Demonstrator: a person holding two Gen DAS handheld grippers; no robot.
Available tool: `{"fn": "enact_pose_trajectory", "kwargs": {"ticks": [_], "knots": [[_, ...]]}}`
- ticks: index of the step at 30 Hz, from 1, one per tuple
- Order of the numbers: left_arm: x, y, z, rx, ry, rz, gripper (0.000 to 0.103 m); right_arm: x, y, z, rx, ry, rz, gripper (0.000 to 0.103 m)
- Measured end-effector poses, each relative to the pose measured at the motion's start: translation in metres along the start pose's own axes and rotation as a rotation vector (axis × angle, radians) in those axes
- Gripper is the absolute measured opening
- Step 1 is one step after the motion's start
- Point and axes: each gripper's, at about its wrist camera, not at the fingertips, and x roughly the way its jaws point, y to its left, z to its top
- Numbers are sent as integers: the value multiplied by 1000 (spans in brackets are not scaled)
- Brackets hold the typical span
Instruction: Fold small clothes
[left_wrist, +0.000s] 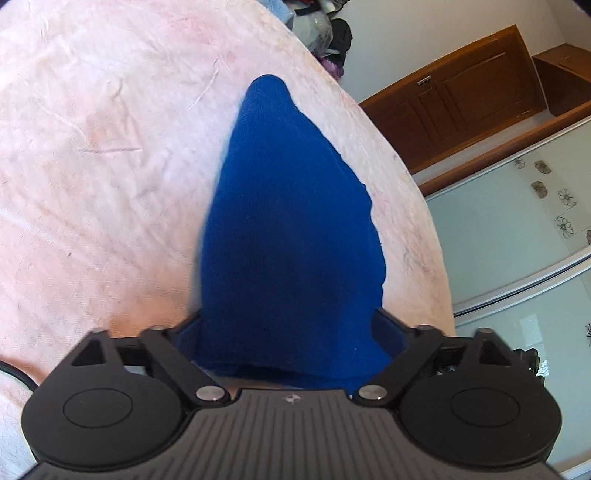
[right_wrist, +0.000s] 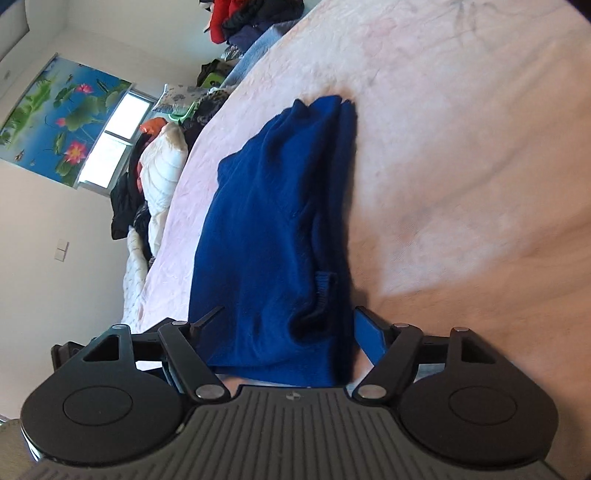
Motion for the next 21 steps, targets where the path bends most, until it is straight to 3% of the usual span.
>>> {"fn": "enact_pose_trajectory", "kwargs": {"ticks": [1,2,3,6,11,14,17,21], "knots": [[-4,1,-4,-9,3,27,53,3,-3,1,26,17,4,55],[-3,5,-2,-31,15,44,34,7,-6,2,53,32,-15,41],[-4,11,-1,-61,28,42,32,11,-10,1,69,48,-21,24],[-7,16,2,-77,43,43,25,8,-14,-5,90,26,9,23],[-20,-7,3,51,31,88,18,-1,-4,-15,68,7,25,23],[-30,-9,5,101,28,100,18,-5,-4,-21,79,7,57,22],[-21,2,1,109,43,165,18,8,-16,-27,136,42,45,22],[-23,2,-2,126,23,161,18,6,-18,-30,140,26,60,21]]}}
